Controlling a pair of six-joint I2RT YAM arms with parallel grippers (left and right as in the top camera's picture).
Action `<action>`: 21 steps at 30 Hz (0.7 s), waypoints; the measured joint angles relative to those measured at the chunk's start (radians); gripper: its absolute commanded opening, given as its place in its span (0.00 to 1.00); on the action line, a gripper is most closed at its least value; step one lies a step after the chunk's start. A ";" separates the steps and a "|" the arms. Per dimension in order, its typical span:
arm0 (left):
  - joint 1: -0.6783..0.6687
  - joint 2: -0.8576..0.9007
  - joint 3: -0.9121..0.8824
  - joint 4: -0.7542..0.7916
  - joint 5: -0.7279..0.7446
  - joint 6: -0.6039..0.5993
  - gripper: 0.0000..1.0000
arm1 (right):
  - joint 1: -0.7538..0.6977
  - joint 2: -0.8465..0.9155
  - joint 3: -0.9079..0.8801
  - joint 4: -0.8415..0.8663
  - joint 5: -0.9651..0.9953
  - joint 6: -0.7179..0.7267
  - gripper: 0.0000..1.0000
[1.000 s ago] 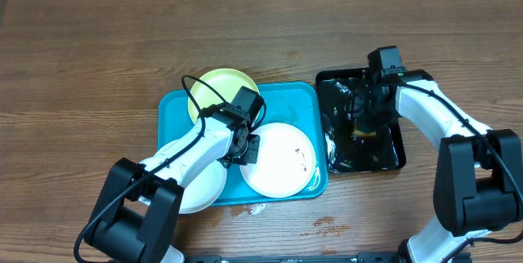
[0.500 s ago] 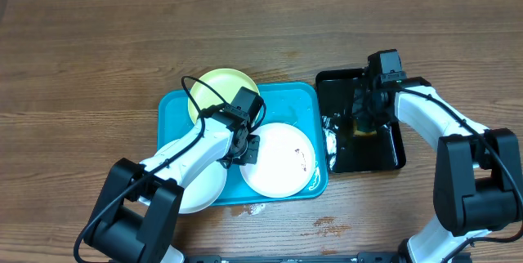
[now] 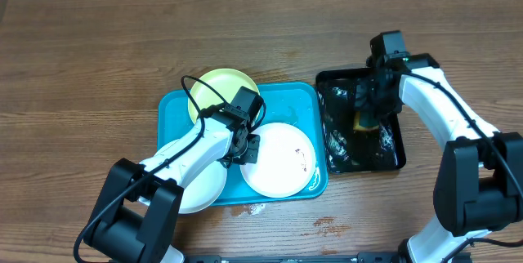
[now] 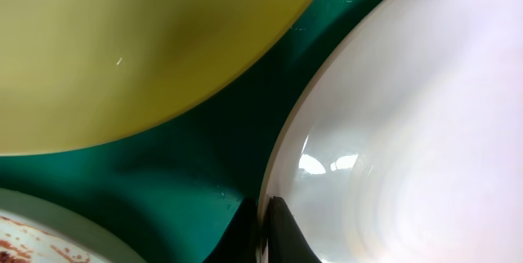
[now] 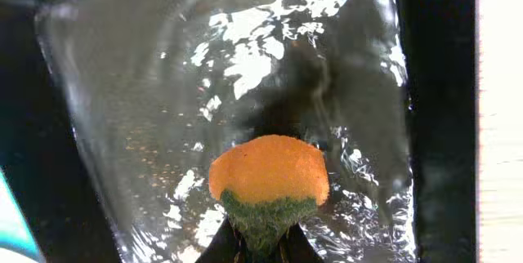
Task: Clean dirty plates on tray and stack at the side
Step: 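Grasp the sponge with the right gripper and dip it in the water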
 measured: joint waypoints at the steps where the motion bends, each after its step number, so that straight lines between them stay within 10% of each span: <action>1: 0.000 0.000 0.000 0.000 0.000 0.000 0.04 | 0.000 0.000 0.001 -0.005 0.000 -0.001 0.04; 21: 0.000 0.000 0.000 0.000 0.000 0.000 0.04 | 0.001 -0.005 0.029 -0.179 -0.098 0.000 0.04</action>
